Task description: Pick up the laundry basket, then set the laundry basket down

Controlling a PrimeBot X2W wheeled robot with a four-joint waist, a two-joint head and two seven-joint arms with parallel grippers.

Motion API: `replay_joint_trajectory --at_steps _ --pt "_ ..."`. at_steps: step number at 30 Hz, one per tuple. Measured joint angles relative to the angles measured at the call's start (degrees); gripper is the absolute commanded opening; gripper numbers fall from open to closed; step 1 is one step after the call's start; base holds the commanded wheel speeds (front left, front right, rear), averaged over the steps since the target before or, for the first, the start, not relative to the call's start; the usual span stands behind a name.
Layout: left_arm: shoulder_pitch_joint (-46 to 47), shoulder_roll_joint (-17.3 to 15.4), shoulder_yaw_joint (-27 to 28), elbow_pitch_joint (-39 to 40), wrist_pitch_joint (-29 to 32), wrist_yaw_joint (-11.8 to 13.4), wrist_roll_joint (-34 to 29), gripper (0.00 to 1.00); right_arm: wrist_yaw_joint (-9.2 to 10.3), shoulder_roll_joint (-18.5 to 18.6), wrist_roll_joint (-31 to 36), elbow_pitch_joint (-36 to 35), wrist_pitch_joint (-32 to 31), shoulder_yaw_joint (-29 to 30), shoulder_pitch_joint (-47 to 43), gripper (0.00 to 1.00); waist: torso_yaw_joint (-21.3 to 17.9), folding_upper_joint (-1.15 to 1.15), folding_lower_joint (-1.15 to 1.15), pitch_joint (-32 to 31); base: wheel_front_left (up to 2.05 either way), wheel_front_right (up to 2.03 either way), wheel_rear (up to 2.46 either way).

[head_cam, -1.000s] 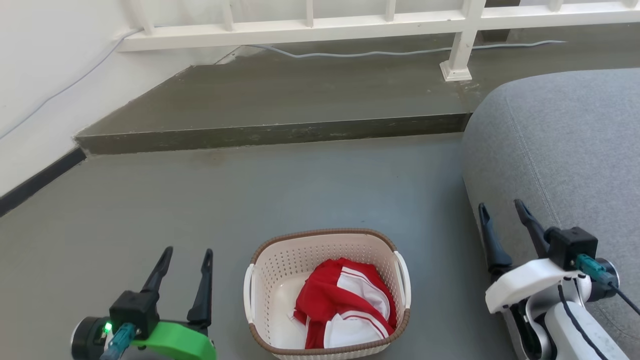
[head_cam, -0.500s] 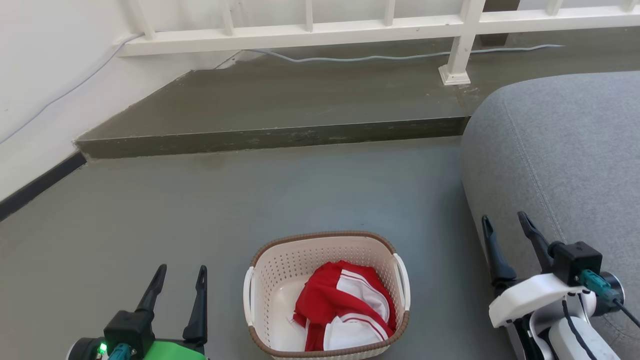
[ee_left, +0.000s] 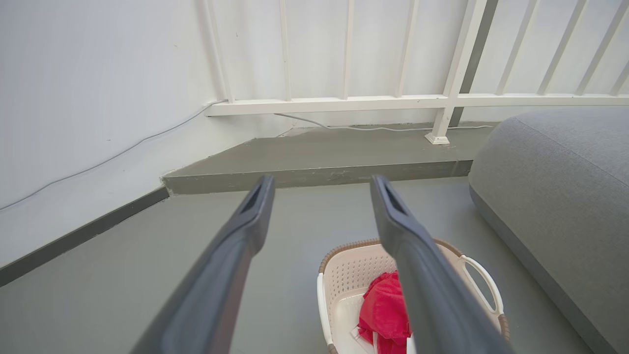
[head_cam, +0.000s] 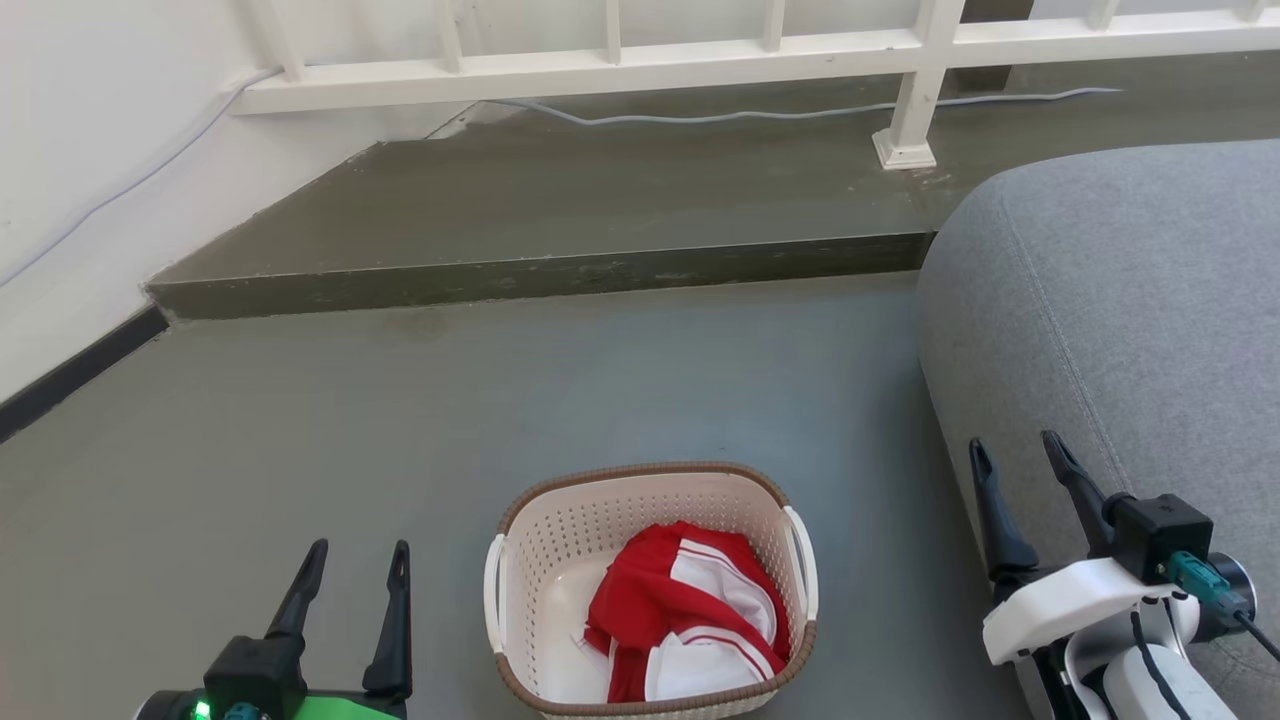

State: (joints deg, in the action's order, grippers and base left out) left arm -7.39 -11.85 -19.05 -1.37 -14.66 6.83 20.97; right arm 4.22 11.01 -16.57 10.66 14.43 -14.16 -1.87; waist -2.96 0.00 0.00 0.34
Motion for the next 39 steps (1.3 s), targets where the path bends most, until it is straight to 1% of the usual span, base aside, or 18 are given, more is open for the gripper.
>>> replay_joint_trajectory --at_steps 1,4,8,16,20,25,27,30,32,36,38,39 --pt "0.0 0.1 0.0 -0.2 0.0 0.0 -0.1 0.0 -0.08 -0.1 0.0 0.1 0.0 0.0 0.0 0.0 0.0 0.0 0.0 0.0 0.0 0.0 0.0" --pt "0.0 0.7 -0.5 -2.1 0.1 0.0 -0.1 0.0 -0.11 -0.8 0.0 1.7 0.0 -0.4 -0.8 0.0 0.0 0.0 0.0 0.0 0.0 0.0 0.0" --pt "-0.4 1.4 -0.6 -2.1 0.3 -0.3 0.4 0.0 -0.16 -1.6 -1.0 2.2 -0.2 -0.3 -1.7 0.0 0.0 0.0 0.0 0.0 0.0 0.0 0.0" --pt "-1.2 1.9 -0.2 -1.7 0.5 -0.9 6.4 0.0 -1.12 -2.0 -6.2 2.0 -0.9 0.7 -1.8 0.0 0.3 0.0 0.0 0.0 0.0 0.0 0.0" --pt "-1.2 2.0 0.8 -1.7 1.1 -1.4 10.3 0.0 -1.38 -2.1 -10.3 1.9 -1.7 1.4 -1.8 0.0 0.4 0.0 0.0 0.0 0.0 0.0 0.0" --pt "-1.1 2.3 1.9 -1.7 1.9 -1.4 13.5 0.0 -1.93 -2.4 -14.4 1.8 -2.6 2.4 -1.7 0.0 0.5 0.0 0.0 0.0 0.0 0.0 0.0" --pt "-1.1 2.4 2.3 -1.8 2.2 -2.0 14.6 0.0 -2.19 -2.5 -15.8 1.8 -3.1 2.8 -1.7 0.0 0.6 0.0 0.0 0.1 0.0 0.0 0.0" --pt "-1.1 2.5 2.7 -1.9 3.0 -2.1 17.2 0.0 -2.22 -2.9 -17.8 1.8 -3.7 3.4 -1.7 0.0 0.7 0.0 0.0 0.0 0.0 0.0 0.0" --pt "-1.0 2.5 3.2 -1.9 3.4 -2.5 18.4 0.0 -2.66 -3.2 -19.3 1.8 -4.0 4.0 -1.6 0.0 0.7 0.0 0.0 0.0 0.0 0.0 0.0" --pt "-0.9 2.6 4.2 -2.2 4.1 -2.8 21.4 0.0 -2.81 -3.5 -22.4 1.8 -5.0 4.7 -1.5 0.0 0.8 0.0 0.0 0.0 0.0 0.0 0.0" --pt "-0.8 2.7 4.4 -2.4 4.5 -2.9 22.9 0.0 -3.19 -3.6 -23.7 1.8 -5.5 5.1 -1.3 0.0 0.9 0.0 0.0 0.0 0.0 0.0 0.0" --pt "-0.8 2.8 4.5 -2.6 4.6 -3.3 23.9 0.0 -3.21 -3.6 -24.5 1.8 -5.7 5.3 -1.1 0.0 0.9 0.0 0.0 0.0 0.0 0.0 0.0"
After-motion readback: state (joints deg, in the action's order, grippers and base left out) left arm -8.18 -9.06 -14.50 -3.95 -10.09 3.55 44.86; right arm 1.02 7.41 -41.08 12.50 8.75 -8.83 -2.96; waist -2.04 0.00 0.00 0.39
